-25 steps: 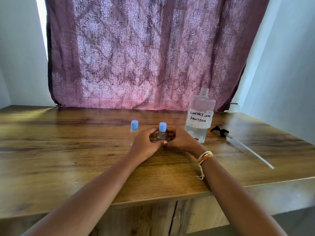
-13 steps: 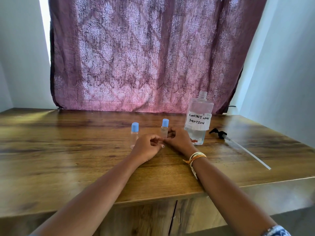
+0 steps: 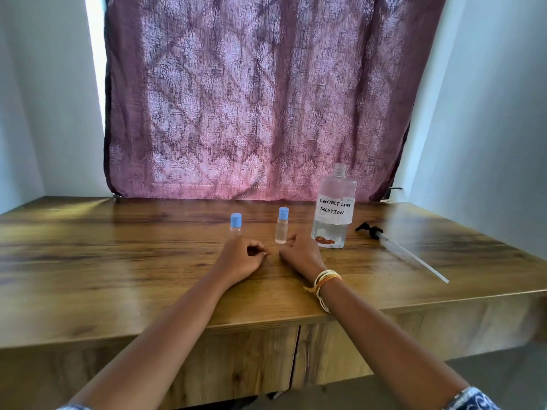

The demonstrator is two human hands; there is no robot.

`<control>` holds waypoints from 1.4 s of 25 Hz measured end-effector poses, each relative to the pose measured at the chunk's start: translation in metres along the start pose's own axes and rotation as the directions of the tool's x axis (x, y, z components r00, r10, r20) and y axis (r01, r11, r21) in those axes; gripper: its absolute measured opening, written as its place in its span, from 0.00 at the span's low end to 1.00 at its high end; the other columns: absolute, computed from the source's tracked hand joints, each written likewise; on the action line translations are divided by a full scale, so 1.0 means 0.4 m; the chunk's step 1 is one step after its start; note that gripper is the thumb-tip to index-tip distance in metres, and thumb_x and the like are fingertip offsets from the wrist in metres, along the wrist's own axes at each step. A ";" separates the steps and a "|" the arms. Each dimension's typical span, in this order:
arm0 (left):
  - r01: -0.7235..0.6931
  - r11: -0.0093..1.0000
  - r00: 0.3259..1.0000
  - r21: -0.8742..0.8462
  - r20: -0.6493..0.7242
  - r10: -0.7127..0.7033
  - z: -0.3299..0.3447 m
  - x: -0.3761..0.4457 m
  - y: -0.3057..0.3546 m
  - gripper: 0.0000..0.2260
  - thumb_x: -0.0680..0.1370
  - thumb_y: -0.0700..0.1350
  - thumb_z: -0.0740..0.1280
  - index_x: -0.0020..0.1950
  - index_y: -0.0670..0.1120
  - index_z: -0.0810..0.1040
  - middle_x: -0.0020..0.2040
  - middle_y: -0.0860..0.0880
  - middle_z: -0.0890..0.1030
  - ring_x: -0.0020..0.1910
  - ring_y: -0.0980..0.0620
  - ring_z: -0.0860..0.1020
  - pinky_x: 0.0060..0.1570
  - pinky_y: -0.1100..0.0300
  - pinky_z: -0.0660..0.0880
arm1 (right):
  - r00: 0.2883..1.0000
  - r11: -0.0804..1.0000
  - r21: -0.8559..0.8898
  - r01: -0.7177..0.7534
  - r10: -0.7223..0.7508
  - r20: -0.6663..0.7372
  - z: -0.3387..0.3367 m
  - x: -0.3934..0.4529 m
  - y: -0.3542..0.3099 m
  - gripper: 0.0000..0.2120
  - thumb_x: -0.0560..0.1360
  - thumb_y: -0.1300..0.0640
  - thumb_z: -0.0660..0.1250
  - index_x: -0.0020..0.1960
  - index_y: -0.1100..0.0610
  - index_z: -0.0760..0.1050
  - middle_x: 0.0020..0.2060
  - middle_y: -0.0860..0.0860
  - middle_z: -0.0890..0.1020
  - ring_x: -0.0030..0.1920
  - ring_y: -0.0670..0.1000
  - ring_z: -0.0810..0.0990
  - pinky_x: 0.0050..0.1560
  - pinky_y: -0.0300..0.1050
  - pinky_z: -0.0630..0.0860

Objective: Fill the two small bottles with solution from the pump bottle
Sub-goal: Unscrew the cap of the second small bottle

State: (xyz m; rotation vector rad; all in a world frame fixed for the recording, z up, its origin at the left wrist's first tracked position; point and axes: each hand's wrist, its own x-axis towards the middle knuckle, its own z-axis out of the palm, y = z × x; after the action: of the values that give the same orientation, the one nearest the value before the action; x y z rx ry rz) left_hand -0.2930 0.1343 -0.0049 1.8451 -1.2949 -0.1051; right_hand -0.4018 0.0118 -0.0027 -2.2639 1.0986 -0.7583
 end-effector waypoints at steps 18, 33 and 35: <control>0.242 0.948 0.957 -0.208 -0.108 -0.268 -0.070 0.038 -0.072 0.33 0.70 0.49 0.76 0.71 0.46 0.65 0.59 0.47 0.74 0.58 0.48 0.75 0.56 0.55 0.72 | 0.934 0.852 0.398 0.339 -0.354 -0.038 0.081 0.042 -0.165 0.23 0.69 0.64 0.70 0.63 0.55 0.72 0.59 0.53 0.78 0.58 0.49 0.76 0.54 0.36 0.72; 0.059 0.970 0.996 -0.238 -0.055 -0.074 -0.074 0.056 -0.120 0.11 0.69 0.45 0.77 0.50 0.45 0.84 0.41 0.47 0.87 0.39 0.54 0.85 0.45 0.53 0.81 | 0.911 0.748 0.564 0.350 -0.413 -0.017 0.068 0.049 -0.137 0.15 0.64 0.60 0.80 0.48 0.59 0.80 0.43 0.59 0.85 0.34 0.39 0.79 0.37 0.31 0.75; 0.060 0.969 0.996 -0.238 -0.044 -0.072 -0.075 0.054 -0.121 0.11 0.69 0.45 0.78 0.49 0.45 0.84 0.41 0.48 0.87 0.39 0.55 0.85 0.46 0.54 0.81 | 0.910 0.747 0.564 0.352 -0.415 -0.018 0.065 0.046 -0.136 0.15 0.63 0.59 0.81 0.46 0.57 0.80 0.41 0.58 0.85 0.34 0.40 0.79 0.38 0.34 0.77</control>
State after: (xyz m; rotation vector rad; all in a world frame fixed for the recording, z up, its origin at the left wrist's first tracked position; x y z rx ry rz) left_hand -0.2325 0.1392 -0.0102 1.6758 -1.1330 -0.2353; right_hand -0.3460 0.0315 0.0188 -1.9885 0.2762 -0.9544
